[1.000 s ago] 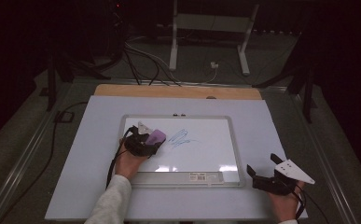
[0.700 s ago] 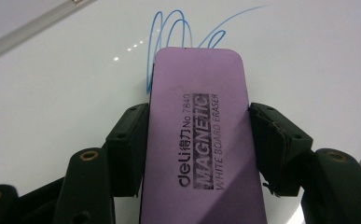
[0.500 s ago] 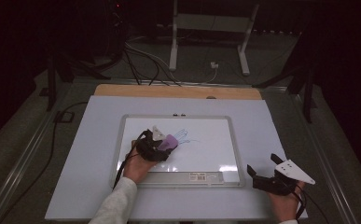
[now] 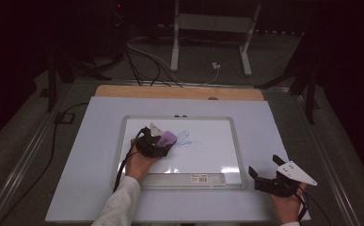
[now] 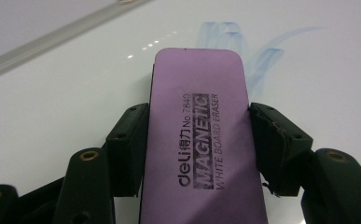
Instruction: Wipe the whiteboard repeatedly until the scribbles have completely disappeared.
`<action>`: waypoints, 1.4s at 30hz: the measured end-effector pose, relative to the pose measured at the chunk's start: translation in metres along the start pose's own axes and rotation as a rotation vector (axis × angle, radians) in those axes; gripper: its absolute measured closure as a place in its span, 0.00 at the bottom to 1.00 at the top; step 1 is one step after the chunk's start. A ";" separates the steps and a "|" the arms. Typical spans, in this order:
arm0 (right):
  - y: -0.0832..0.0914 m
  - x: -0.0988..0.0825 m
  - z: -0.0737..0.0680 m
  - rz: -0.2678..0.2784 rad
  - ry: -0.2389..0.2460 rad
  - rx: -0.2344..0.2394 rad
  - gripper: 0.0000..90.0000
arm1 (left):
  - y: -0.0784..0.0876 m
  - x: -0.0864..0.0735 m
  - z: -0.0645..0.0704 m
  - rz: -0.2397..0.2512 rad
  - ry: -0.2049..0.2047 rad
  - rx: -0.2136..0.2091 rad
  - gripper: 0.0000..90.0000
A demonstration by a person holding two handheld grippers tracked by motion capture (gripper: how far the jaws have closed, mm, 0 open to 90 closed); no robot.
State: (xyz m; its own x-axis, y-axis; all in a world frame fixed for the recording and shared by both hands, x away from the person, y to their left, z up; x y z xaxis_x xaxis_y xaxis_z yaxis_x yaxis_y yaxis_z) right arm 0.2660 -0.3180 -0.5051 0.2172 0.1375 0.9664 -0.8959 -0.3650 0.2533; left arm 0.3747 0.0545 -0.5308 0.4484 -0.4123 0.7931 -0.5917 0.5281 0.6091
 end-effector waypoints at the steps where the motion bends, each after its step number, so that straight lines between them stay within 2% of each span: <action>1: 0.000 0.000 0.000 0.000 0.000 0.000 0.00 | 0.000 0.001 0.007 -0.002 -0.022 -0.017 0.47; 2: 0.000 0.000 0.000 0.001 0.000 0.000 0.00 | 0.000 0.001 0.013 -0.004 -0.045 -0.031 0.47; 4: 0.000 0.000 0.001 0.002 -0.001 0.000 0.00 | 0.000 0.003 0.018 -0.007 -0.079 -0.024 0.47; 6: 0.001 0.000 0.001 0.002 -0.001 -0.001 0.00 | -0.001 0.003 0.016 -0.008 -0.069 -0.024 0.47; 10: 0.001 0.000 0.001 0.006 -0.001 -0.003 0.00 | -0.002 0.004 -0.001 -0.015 -0.058 0.050 0.47; 14: 0.002 0.000 0.002 0.005 -0.004 -0.004 0.00 | -0.001 0.003 -0.025 -0.020 -0.005 0.143 0.47; 15: 0.002 0.000 0.002 0.006 -0.003 -0.004 0.00 | 0.000 0.002 -0.030 -0.020 0.015 0.154 0.47; 17: 0.001 0.000 0.002 0.004 -0.003 -0.003 0.00 | 0.000 0.001 -0.036 -0.017 0.059 0.148 0.47; 19: 0.001 0.000 0.002 0.003 -0.002 -0.002 0.00 | -0.001 0.001 -0.034 -0.017 0.056 0.151 0.47; 21: 0.000 0.000 0.001 0.001 -0.001 -0.001 0.00 | -0.002 0.002 -0.028 -0.019 0.049 0.124 0.47; 25: 0.000 0.000 0.000 0.000 0.001 -0.001 0.00 | -0.004 0.005 -0.007 -0.018 -0.020 0.077 0.47; 29: 0.000 0.000 0.000 0.000 0.001 0.000 0.00 | -0.005 0.007 0.016 -0.017 -0.077 -0.009 0.47; 31: 0.000 0.000 0.000 0.000 0.001 0.000 0.00 | -0.005 0.007 0.018 -0.020 -0.093 -0.006 0.47; 33: 0.001 0.000 0.000 0.000 0.001 0.000 0.00 | -0.006 0.008 0.015 -0.020 -0.074 -0.011 0.47; 35: 0.001 0.000 0.000 0.002 0.001 0.000 0.00 | -0.006 0.008 0.008 -0.020 -0.068 0.018 0.47; 38: 0.001 0.000 0.002 0.002 -0.003 -0.004 0.00 | -0.006 0.008 -0.008 -0.027 -0.032 0.088 0.47; 41: 0.001 0.000 0.002 0.005 -0.003 -0.004 0.00 | -0.005 0.006 -0.025 -0.032 0.025 0.167 0.47; 42: 0.001 0.000 0.002 0.004 -0.003 -0.004 0.00 | -0.005 0.005 -0.029 -0.029 0.053 0.181 0.47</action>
State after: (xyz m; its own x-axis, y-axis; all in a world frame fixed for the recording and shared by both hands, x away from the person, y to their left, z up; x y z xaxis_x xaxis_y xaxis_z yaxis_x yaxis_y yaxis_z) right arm 0.2655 -0.3202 -0.5044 0.2147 0.1335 0.9675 -0.8983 -0.3619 0.2493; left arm 0.3992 0.0716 -0.5294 0.4989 -0.3826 0.7776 -0.6870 0.3724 0.6240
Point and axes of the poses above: each handheld gripper's, and its own axes: y roughly backward along the jaws, x roughly out of its top, z roughly to its right, the point moved 4 cm from there along -y, roughly forward along the jaws, and after that the axes turned 8 degrees about z, right-handed, at the moved point
